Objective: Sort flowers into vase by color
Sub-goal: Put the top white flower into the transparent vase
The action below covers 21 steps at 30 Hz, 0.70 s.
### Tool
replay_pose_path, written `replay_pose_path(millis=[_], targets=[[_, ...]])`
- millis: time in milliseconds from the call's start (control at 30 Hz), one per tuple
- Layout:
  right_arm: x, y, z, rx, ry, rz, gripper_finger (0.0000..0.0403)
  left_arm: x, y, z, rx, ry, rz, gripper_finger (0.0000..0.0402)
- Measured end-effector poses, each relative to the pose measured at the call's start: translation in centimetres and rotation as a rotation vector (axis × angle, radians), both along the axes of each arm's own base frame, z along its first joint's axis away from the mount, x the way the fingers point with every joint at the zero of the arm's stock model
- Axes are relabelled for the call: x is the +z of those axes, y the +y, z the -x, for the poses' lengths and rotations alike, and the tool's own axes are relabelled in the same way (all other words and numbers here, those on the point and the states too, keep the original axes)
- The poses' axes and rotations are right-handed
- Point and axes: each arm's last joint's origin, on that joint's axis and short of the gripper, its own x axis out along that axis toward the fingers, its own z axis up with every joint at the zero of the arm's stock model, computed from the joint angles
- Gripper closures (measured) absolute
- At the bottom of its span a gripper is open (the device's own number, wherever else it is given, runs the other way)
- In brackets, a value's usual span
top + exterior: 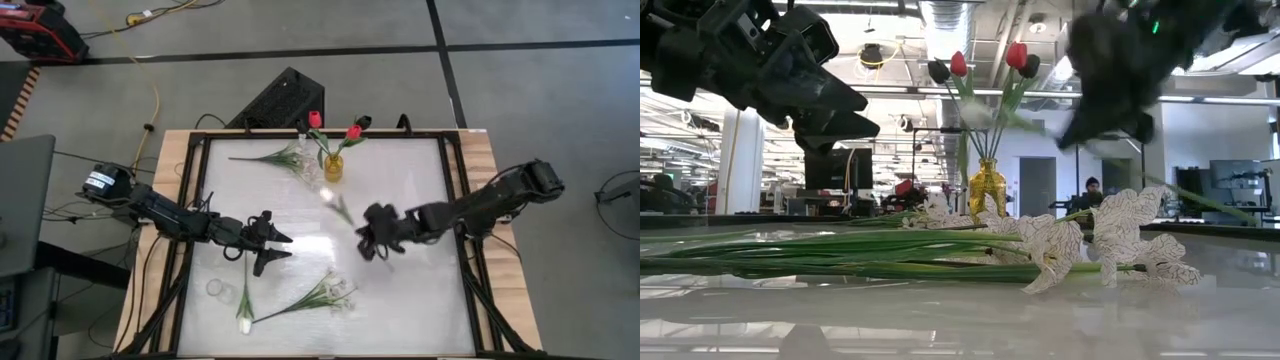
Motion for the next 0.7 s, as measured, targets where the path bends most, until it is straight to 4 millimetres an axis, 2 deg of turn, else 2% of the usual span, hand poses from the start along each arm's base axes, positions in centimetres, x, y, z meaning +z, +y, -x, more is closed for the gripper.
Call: replay_pose_path(millis=[167, 233, 333, 567, 700], targets=[[2.1, 3.2, -2.5, 0.211, -0.380, 0.155, 0.0370, 0.4, 0.0, -0.1, -0.005, -0.043, -0.009, 0.0215], [2.9, 3.5, -3.6, 0.242, -0.538, 0.238, 0.0374, 0.9, -0.1, -0.2, -0.023, -0.099, -0.022, 0.0215], [2.8, 3.0, -5.6, 0.231, -0.710, 0.300, 0.0377, 1.9, -0.2, -0.3, -0.054, -0.202, -0.026, 0.0215], [2.1, 1.0, -11.3, 0.334, -0.822, 0.238, 0.0376, 2.9, -0.3, -0.2, -0.093, -0.300, -0.021, 0.0215], [2.3, 0.7, -13.9, 0.375, -0.843, 0.231, 0.0376, 2.8, -0.3, -0.2, -0.093, -0.291, -0.011, 0.0215]])
